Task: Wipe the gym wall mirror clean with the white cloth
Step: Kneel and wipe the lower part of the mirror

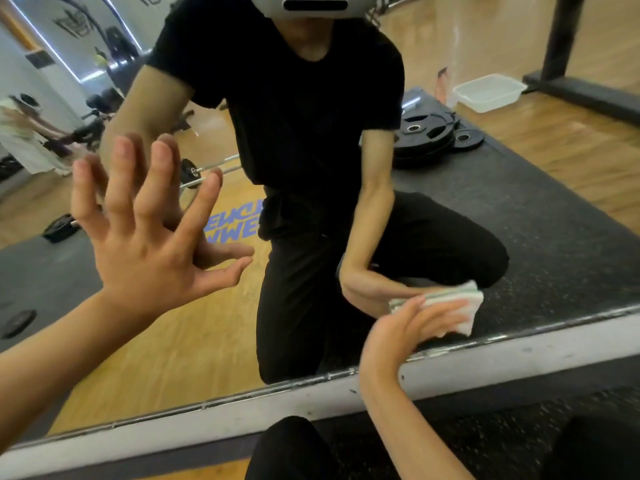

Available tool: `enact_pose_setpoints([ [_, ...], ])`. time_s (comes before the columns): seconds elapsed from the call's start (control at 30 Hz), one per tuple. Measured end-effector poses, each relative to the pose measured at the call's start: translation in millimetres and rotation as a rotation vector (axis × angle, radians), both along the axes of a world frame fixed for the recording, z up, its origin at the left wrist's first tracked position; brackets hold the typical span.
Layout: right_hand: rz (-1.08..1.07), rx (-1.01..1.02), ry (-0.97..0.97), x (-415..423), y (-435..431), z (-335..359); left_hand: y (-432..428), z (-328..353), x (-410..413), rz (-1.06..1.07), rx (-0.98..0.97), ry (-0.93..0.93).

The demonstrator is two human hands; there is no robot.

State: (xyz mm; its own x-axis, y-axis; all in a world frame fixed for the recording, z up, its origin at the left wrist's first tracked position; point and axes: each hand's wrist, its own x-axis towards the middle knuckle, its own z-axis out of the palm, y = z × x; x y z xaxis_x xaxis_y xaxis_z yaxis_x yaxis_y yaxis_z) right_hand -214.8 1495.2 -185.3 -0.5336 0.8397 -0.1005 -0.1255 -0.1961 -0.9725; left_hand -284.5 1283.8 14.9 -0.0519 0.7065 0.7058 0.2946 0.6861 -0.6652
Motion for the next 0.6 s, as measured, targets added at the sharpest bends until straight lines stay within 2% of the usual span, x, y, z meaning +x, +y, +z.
enact_pose_setpoints([
  [0.03,-0.019,0.134,0.083,-3,-1,30,1,0,0,-0.004,0.002,0.020],
  [0.13,0.001,0.760,0.251,-9,-7,97,3,2,1,-0.018,0.005,0.050],
  [0.2,0.001,0.974,0.222,-13,5,105,4,4,2,-0.025,-0.005,0.046],
  [0.27,-0.022,1.117,0.171,-18,26,66,4,5,3,-0.031,0.001,0.048],
  [0.3,-0.030,1.096,0.128,-18,35,35,4,5,3,-0.033,0.005,0.050],
  [0.33,-0.029,0.992,0.079,-14,40,4,4,4,3,-0.035,0.008,0.048],
  [0.47,0.013,0.376,-0.115,6,36,-83,2,2,1,-0.027,0.002,0.042],
  [0.53,0.031,0.120,-0.136,10,31,-79,3,2,1,-0.029,0.002,0.041],
  [0.57,0.037,0.044,-0.120,9,30,-65,3,2,1,-0.030,0.000,0.049],
  [0.6,0.031,0.049,-0.092,6,28,-46,3,3,1,-0.030,-0.002,0.053],
])
